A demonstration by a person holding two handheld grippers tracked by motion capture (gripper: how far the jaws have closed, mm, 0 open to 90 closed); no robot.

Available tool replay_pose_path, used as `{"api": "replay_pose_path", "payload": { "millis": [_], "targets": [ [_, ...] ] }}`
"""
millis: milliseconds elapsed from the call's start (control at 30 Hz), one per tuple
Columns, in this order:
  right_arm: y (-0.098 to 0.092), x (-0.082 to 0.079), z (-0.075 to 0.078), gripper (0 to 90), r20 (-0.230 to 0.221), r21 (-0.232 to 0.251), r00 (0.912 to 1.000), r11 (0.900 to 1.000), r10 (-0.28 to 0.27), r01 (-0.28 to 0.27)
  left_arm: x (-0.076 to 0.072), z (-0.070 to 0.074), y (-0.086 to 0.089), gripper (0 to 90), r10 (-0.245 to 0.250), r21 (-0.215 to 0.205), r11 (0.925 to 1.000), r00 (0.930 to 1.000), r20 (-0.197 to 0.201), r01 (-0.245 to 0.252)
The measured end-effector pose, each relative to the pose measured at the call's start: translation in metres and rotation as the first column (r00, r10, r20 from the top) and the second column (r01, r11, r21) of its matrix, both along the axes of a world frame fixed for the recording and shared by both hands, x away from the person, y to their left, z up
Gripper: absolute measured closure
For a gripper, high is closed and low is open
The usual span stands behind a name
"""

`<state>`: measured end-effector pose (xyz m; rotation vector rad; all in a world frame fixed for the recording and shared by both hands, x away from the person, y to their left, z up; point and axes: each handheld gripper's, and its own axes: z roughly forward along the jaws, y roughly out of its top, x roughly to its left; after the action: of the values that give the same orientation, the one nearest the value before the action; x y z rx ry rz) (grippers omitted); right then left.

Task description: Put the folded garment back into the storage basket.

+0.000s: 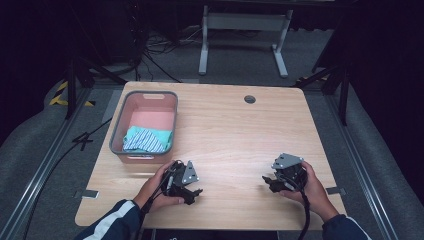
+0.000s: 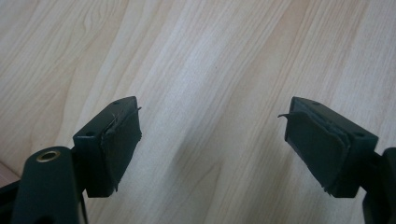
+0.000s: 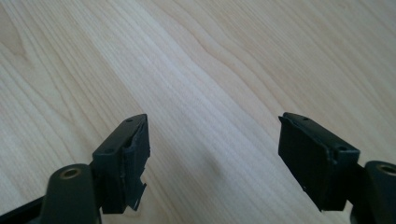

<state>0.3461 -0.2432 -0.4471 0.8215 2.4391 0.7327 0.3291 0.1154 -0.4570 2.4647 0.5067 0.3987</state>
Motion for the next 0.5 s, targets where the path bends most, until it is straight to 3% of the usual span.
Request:
{"api": "replay_pose_path", "payload": {
  "millis": [367,500],
  "targets": [
    [-0.03,-0.01,-0.017,24.9,-0.03,0.092,0.9986,0.995,-0.043,0.046,-0.005,-0.01,0.007,17.9,-0.012,-0.009,0.9999,0.9994,-0.032,0.011],
    [-0.042,-0.015,-0.021,24.2,-0.054,0.136,0.9964,0.988,-0.066,0.073,-0.006,-0.014,0.009,17.8,-0.012,-0.042,0.9991,0.9977,-0.067,0.009]
  ]
}}
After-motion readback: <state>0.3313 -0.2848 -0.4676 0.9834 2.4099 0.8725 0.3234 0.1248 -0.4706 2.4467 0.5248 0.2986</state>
